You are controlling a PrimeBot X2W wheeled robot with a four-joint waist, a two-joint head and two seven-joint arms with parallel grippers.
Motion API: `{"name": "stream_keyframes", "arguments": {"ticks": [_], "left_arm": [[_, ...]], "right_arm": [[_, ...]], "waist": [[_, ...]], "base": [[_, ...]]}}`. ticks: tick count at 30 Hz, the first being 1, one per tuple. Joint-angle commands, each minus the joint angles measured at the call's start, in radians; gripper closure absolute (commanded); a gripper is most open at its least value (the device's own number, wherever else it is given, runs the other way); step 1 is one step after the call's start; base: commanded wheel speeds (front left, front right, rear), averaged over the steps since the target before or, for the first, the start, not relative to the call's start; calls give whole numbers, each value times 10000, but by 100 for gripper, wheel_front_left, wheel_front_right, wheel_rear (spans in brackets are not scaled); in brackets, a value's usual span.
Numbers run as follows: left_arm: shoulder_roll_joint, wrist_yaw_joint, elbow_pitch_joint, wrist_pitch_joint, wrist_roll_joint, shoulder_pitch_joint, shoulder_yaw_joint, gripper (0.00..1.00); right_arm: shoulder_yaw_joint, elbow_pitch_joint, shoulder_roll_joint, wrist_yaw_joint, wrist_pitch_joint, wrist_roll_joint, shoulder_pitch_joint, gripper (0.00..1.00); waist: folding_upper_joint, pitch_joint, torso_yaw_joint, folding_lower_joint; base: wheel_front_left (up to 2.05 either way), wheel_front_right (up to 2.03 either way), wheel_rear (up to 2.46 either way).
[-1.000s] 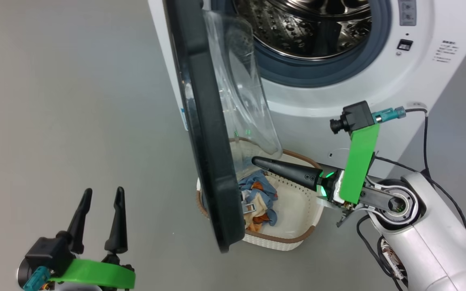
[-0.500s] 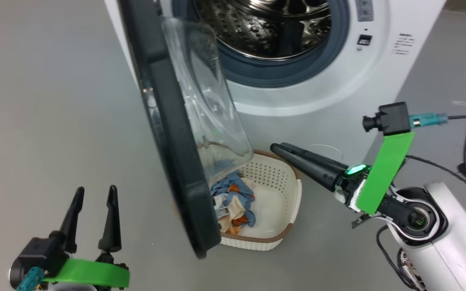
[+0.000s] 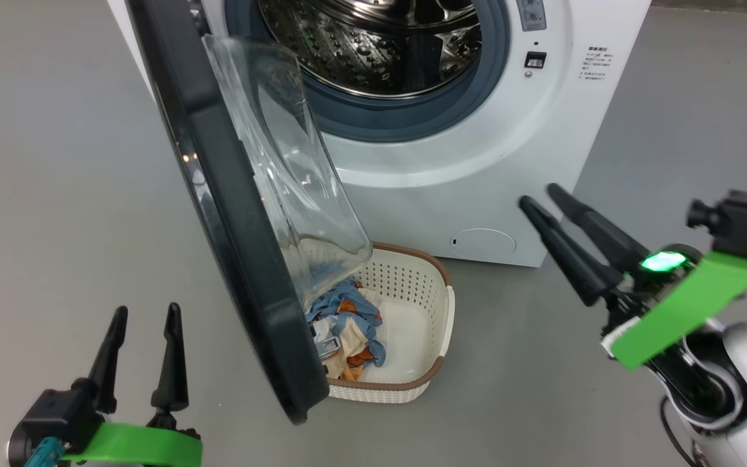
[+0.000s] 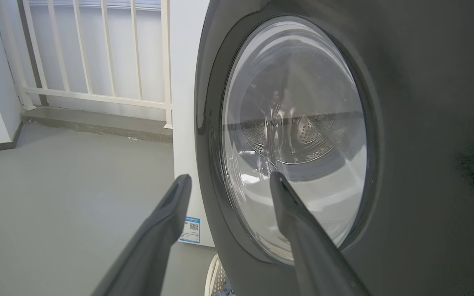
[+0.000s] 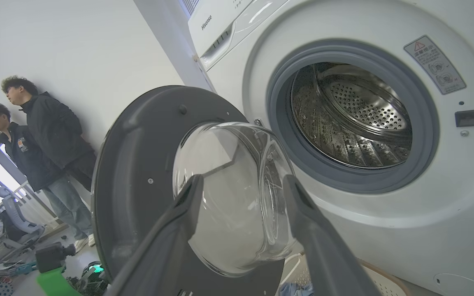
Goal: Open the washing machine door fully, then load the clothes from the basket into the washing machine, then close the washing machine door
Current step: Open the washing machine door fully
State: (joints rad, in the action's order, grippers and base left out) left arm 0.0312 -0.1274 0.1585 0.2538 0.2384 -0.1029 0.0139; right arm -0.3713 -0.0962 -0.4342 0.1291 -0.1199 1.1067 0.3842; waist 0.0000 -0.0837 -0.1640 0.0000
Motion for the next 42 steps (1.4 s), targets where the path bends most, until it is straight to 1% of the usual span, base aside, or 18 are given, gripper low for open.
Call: {"name": "stream_keyframes", "arguments": {"ticks": [1,4,7,11,15,17,19,20,21,25,26,29,31,35,42], "left_arm": [[190,-32,-288,80,-88,-42,-327,0],[190,-32,-324,80,-99,7,-335,0],[190,-32,-415,80,-91,157,-446,0],[190,-32,-530,80,-141,396,-597,0],[190,-32,-621,80,-160,513,-646,0],[190,-32,-658,80,-154,538,-630,0],[190,-32,-678,80,-141,547,-581,0],[190,-32,-693,80,-131,547,-537,0],[190,-32,-703,80,-128,546,-522,0],[190,-32,-729,80,-128,564,-475,0],[190,-32,-729,80,-128,564,-475,0],[190,-32,-711,80,-113,590,-447,0],[190,-32,-677,80,-116,596,-422,0],[190,-32,-664,80,-139,596,-410,0],[190,-32,-666,80,-95,578,-368,0]], "right_arm": [[-61,-325,-199,16,374,-262,-218,0],[7,-366,-598,16,1377,-846,-704,0],[128,-332,-815,16,2199,-1264,-1249,0],[330,-167,-763,16,2908,-1429,-1837,0],[474,66,-734,16,3460,-2206,-2193,0],[630,256,-575,16,3661,-2651,-2361,0],[830,438,-432,16,3766,-3299,-2533,0],[1168,588,-128,16,3803,-3856,-2713,0],[1446,557,71,16,3808,-4171,-2779,0],[2168,620,667,16,3813,-5262,-3241,0],[2168,620,667,16,3813,-5262,-3241,0],[2358,810,1029,16,3814,-5325,-3500,0],[2295,942,1086,16,3815,-5503,-3587,0],[2120,1153,1097,16,3815,-5804,-3615,0],[2106,1315,1049,16,3816,-6050,-3590,0]], "waist": [[0,9,-14,0],[0,25,-26,0],[0,47,83,0],[0,39,264,0],[0,30,385,0],[0,13,404,0],[0,2,396,0],[0,-7,378,0],[0,-16,372,0],[0,10,357,0],[0,10,357,0],[0,62,359,0],[0,104,362,0],[0,169,371,0],[0,143,303,0]], "base": [[0,0,0],[0,0,0],[0,0,0],[0,0,0],[0,0,0],[0,0,0],[0,0,0],[0,0,0],[0,0,0],[0,0,0],[0,0,0],[0,0,0],[0,0,0],[0,0,0],[0,0,0]]}}
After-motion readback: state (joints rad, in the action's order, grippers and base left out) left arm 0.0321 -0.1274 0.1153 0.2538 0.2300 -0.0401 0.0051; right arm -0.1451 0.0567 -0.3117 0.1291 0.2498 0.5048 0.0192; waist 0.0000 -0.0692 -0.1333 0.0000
